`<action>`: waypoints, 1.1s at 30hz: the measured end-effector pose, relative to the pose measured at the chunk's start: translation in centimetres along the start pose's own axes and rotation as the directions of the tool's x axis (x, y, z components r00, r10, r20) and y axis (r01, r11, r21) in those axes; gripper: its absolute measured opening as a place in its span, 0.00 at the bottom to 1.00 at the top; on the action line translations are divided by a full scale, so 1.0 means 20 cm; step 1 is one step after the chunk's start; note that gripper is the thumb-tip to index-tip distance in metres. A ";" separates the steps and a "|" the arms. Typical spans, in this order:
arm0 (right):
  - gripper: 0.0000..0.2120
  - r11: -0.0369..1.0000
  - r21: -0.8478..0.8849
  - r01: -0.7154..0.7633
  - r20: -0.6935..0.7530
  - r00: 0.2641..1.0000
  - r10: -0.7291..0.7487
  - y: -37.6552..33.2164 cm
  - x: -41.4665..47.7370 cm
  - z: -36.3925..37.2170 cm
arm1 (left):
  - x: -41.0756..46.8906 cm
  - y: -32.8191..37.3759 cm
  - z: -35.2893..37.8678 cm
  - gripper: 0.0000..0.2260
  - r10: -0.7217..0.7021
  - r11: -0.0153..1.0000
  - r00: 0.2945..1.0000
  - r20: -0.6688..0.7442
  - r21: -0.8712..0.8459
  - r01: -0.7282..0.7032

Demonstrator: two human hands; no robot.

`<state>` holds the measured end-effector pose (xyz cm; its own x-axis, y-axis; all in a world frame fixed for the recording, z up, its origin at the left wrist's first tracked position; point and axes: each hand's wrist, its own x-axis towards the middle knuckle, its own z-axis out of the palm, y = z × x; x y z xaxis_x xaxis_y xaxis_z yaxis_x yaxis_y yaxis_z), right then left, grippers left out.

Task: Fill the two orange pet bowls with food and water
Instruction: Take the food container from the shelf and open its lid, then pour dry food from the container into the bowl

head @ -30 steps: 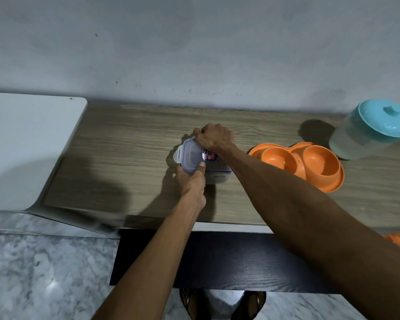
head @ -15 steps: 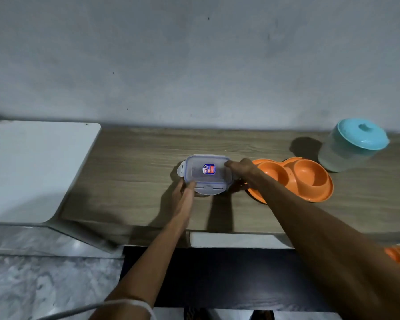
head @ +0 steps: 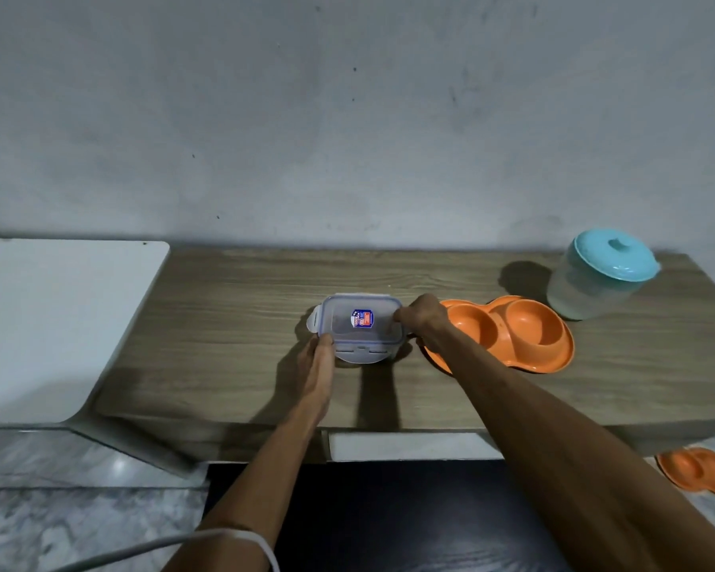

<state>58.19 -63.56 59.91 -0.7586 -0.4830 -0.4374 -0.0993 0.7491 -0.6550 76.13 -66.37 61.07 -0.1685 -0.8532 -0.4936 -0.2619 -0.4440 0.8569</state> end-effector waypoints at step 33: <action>0.12 0.960 0.280 -0.011 -0.158 0.986 0.057 -0.15 0.59 0.16 | 0.22 -0.12 0.03 0.07 0.044 0.998 0.999 0.009 0.055 -0.045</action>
<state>51.52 -72.99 54.68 -0.8554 -0.3614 -0.3712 0.0934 0.5971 -0.7967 75.38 -68.80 56.74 -0.1884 -0.8696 -0.4564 -0.3056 -0.3897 0.8687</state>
